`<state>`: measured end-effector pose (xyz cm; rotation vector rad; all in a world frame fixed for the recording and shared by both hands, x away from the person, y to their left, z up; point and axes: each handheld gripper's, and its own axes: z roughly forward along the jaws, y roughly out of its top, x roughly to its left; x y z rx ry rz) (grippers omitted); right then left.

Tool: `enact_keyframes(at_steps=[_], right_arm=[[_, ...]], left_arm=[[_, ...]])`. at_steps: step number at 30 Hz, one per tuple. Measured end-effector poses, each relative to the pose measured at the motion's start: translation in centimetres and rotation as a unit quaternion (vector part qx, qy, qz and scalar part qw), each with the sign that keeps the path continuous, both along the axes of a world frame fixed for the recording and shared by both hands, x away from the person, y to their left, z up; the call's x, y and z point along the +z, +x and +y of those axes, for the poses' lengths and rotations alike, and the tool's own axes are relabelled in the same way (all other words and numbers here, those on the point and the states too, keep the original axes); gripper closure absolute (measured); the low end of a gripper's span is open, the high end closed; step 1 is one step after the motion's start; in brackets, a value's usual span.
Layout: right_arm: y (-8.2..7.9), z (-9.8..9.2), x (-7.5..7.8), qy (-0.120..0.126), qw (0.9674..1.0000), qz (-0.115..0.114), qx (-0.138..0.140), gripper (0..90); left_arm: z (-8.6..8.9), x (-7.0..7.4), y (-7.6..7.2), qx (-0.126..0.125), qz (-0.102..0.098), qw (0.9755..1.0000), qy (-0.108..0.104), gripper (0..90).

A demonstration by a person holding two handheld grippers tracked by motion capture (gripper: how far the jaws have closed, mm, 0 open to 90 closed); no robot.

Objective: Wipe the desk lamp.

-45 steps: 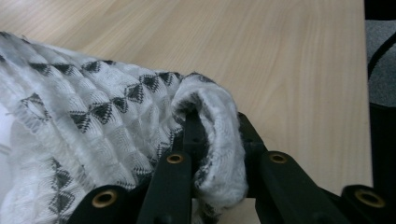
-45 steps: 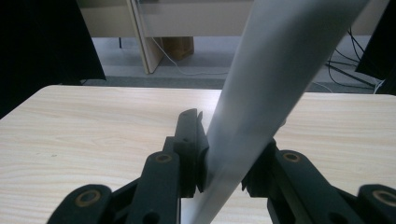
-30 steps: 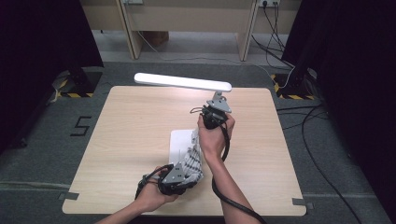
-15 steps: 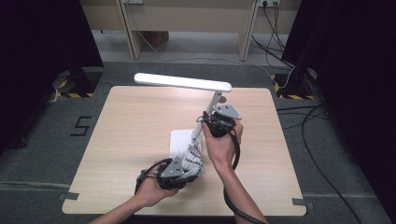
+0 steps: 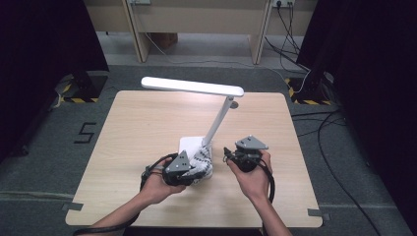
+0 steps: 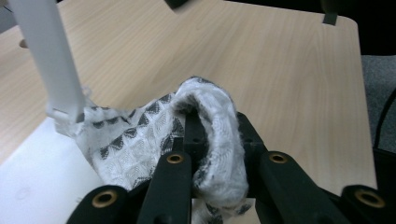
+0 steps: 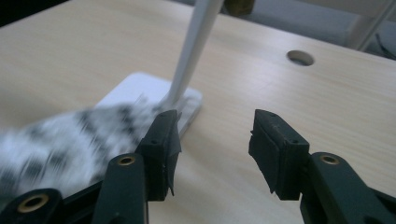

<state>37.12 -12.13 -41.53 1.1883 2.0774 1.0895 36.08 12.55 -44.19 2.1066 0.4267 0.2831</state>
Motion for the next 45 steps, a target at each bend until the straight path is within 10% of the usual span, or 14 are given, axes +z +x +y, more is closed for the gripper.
enact_keyframes(at_steps=[11,35,39,45], right_arm=[[-2.1,1.1,-2.1,-0.046,0.9903,0.008,0.131,47.5],[-1.0,3.4,-3.2,-0.112,0.9578,-0.056,0.259,47.2],[-1.1,3.4,-3.4,-0.11,0.9557,-0.06,0.266,65.7],[-1.2,3.1,-3.3,-0.089,0.9635,-0.04,0.249,82.1]], left_arm=[[0.4,0.5,1.6,0.005,0.011,0.9999,-0.002,78.8],[0.0,1.9,1.6,-0.058,0.003,0.9983,0.002,78.6],[0.0,2.0,1.5,-0.061,-0.002,0.9981,-0.002,78.4],[0.4,2.5,1.4,-0.041,-0.013,0.9987,-0.028,65.3]])
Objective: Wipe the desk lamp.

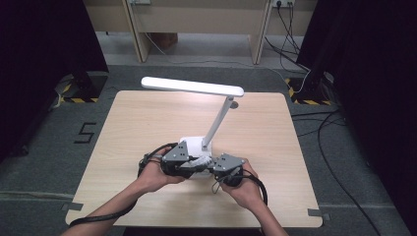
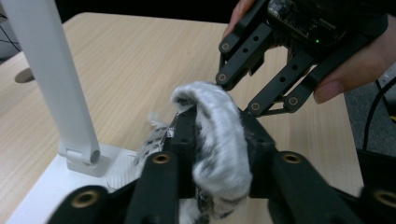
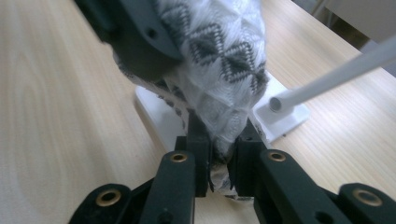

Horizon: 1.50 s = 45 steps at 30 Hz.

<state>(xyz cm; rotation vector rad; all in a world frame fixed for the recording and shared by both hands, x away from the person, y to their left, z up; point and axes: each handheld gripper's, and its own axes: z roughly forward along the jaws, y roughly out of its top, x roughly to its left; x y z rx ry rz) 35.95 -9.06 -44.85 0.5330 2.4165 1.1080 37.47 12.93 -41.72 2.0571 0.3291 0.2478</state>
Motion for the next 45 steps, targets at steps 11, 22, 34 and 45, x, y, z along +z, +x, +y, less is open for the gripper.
enact_keyframes(at_steps=[11,22,34,45], right_arm=[[1.4,-2.7,2.0,0.011,0.9956,0.008,-0.093,83.0],[3.4,-5.7,7.2,0.074,0.9762,-0.035,-0.201,82.8],[6.4,-5.5,10.7,0.106,0.9392,-0.069,-0.319,82.6],[7.2,-4.8,10.7,0.121,0.9341,-0.086,-0.325,82.2]], left_arm=[[2.4,0.7,0.2,0.066,-0.017,0.9975,-0.017,44.8],[4.2,-5.8,1.8,0.17,0.037,0.9839,0.041,68.6],[3.4,-7.9,2.3,0.175,0.036,0.9821,0.059,75.7],[3.1,-8.9,2.4,0.175,0.04,0.9816,0.064,77.1]])
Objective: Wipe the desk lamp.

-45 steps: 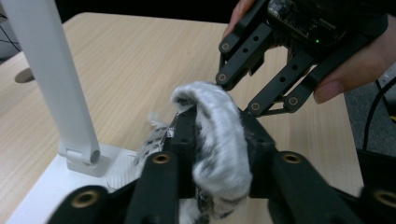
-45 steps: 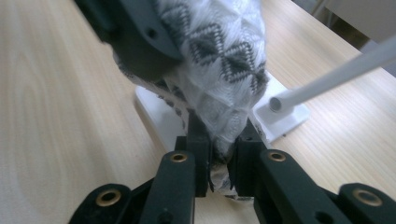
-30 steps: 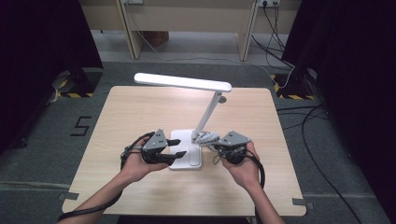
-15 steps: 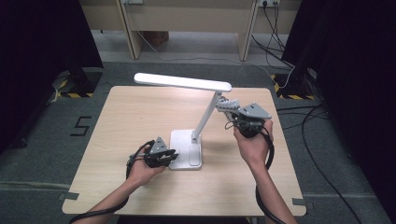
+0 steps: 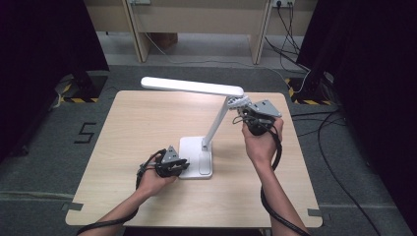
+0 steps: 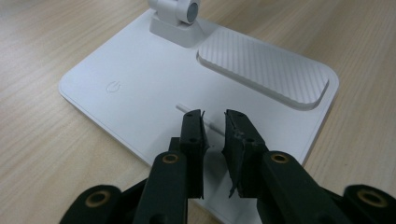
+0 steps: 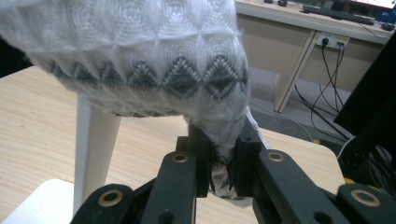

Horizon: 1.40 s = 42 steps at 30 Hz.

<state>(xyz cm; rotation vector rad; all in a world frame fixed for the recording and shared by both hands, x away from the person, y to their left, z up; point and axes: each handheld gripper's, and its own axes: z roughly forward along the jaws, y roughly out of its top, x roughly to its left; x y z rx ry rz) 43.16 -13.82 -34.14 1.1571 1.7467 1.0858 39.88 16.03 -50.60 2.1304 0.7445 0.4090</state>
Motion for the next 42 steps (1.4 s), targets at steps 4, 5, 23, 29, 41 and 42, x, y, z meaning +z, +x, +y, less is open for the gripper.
enact_keyframes(at_steps=[4,5,23,29,41,42], right_arm=[[0.1,0.1,-0.3,0.002,1.0,0.0,0.003,82.0],[0.2,0.1,-0.5,-0.002,1.0,-0.002,0.006,82.0],[0.4,1.8,-3.3,-0.033,0.9985,0.015,0.04,82.0],[0.3,2.4,-4.8,-0.043,0.9971,0.027,0.057,82.1],[0.3,4.0,-7.4,-0.054,0.9943,0.052,0.075,82.1],[0.3,4.1,-7.6,-0.056,0.9941,0.052,0.076,82.1]], left_arm=[[0.0,0.1,0.1,-0.003,0.001,1.0,0.004,77.5],[0.0,0.1,0.1,-0.004,0.001,1.0,0.005,77.6],[0.2,0.0,0.2,-0.014,0.006,0.9999,0.001,78.8],[0.1,0.0,0.2,-0.013,0.002,0.9999,0.004,78.8],[0.1,0.0,0.2,-0.016,0.005,0.9999,0.002,78.8],[0.2,0.1,0.3,-0.017,0.005,0.9998,0.004,78.7]])
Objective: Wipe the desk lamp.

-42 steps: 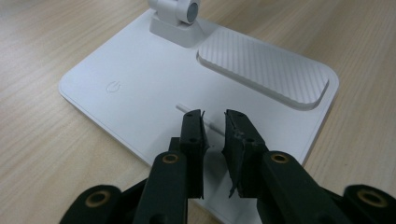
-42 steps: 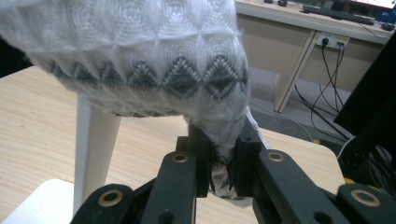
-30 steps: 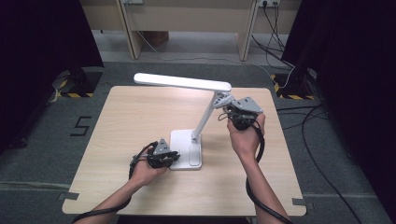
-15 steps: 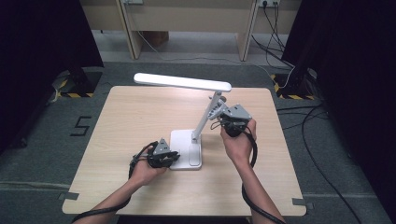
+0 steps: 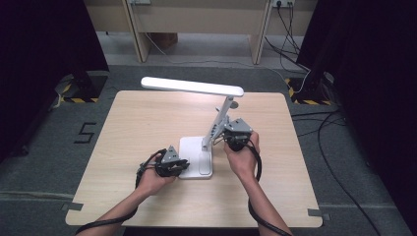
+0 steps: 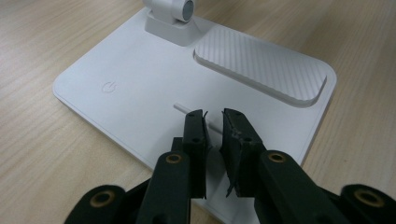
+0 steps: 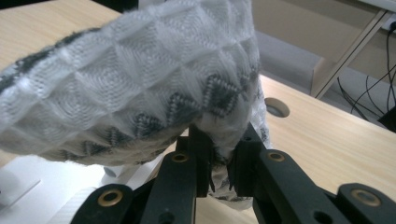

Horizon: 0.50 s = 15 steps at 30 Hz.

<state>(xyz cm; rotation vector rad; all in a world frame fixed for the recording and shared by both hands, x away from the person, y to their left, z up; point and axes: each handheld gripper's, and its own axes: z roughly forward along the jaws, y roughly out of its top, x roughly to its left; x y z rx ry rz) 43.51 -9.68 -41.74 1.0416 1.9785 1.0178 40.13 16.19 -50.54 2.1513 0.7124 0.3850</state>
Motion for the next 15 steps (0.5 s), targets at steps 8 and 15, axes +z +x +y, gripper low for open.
enact_keyframes(at_steps=[8,15], right_arm=[[-0.1,0.7,-1.8,-0.004,0.9999,0.015,0.006,82.1],[-0.1,1.2,-3.2,-0.019,0.9995,0.021,0.015,82.1]], left_arm=[[-0.1,0.0,0.0,0.001,-0.003,1.0,0.002,78.8],[-0.1,0.0,0.0,0.002,-0.003,1.0,0.001,78.7]])
